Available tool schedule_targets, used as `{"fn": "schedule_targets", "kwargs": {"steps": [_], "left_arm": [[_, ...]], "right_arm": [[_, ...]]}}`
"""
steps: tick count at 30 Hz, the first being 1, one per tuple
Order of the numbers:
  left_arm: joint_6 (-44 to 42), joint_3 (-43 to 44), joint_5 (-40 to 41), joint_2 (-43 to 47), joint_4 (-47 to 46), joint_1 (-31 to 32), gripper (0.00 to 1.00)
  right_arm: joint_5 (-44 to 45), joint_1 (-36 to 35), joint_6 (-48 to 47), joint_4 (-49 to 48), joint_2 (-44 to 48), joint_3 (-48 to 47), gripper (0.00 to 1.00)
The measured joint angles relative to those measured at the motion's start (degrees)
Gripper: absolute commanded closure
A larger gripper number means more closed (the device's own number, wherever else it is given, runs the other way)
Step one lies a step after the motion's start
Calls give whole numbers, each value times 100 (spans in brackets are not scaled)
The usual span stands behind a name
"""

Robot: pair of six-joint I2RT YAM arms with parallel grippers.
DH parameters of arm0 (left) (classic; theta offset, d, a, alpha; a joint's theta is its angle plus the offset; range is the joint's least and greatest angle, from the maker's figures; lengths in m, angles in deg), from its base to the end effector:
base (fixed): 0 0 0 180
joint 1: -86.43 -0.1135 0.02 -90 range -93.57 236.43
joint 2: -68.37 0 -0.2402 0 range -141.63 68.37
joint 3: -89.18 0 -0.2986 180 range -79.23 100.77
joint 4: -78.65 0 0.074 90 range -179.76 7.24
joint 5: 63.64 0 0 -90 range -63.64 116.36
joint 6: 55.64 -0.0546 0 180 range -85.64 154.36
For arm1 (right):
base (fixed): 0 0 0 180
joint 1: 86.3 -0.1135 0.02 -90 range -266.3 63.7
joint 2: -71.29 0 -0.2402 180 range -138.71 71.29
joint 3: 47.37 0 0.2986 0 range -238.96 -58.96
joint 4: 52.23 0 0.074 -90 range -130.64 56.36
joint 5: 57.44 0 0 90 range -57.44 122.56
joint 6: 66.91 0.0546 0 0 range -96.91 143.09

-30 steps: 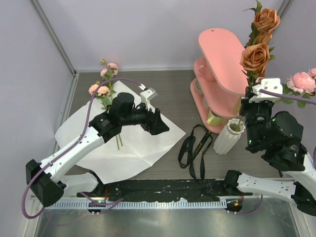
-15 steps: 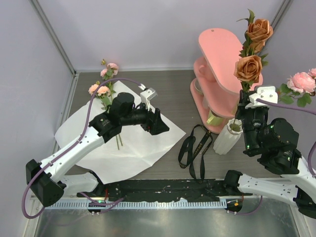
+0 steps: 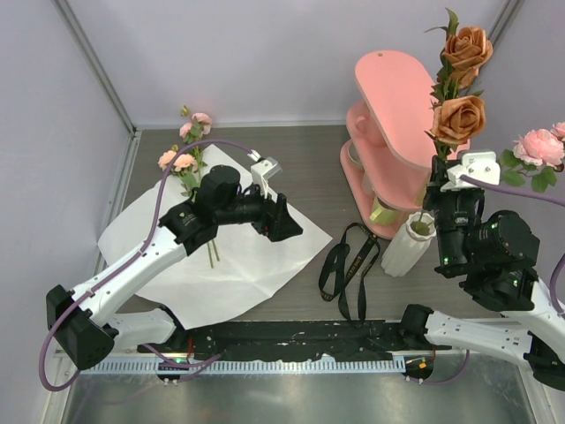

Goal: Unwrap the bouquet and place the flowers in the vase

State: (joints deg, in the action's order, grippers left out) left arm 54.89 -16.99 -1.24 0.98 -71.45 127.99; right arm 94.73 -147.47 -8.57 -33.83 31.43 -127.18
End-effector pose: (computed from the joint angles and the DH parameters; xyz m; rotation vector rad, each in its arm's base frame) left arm 0.2351 -0.2423 0.3200 0.7158 2.0026 -1.1523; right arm 0.1180 0.1143 0.4957 -0.1189 1.3969 -0.2189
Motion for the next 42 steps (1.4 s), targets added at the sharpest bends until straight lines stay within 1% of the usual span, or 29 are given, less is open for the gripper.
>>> {"fn": "schedule_targets", "kwargs": {"steps": [4,11,22,24,28,31,32,36,40,42], "left_arm": [[-2,0,0,0,0,0,22],[0,0,-2,0,0,0,22],[0,0,-2,0,-2,0,22],[0,0,-2,0,0,0,22],[0,0,0,0,-2,0,22],[-2,0,0,0,0,0,22],[0,0,0,0,0,0,22],[0,0,0,0,0,0,22],[0,0,2,0,0,0,22],[0,0,7,0,0,0,22]], "right_arm": [[35,0,-109,-284,74,380,99],[129,0,-219,-490,111,1158,99],[490,7,-210,-1294,728,2306,98],[551,7,-184,-1397,815,2459,94],[671,7,-116,-1436,1106,2710,93],[774,7,-57,-1399,1362,2750,90],[804,7,-2,-1362,1460,2752,88],[927,7,326,-1084,1753,2752,83],[975,7,614,-761,1794,2752,78],[979,7,754,-542,1773,2752,74]]}}
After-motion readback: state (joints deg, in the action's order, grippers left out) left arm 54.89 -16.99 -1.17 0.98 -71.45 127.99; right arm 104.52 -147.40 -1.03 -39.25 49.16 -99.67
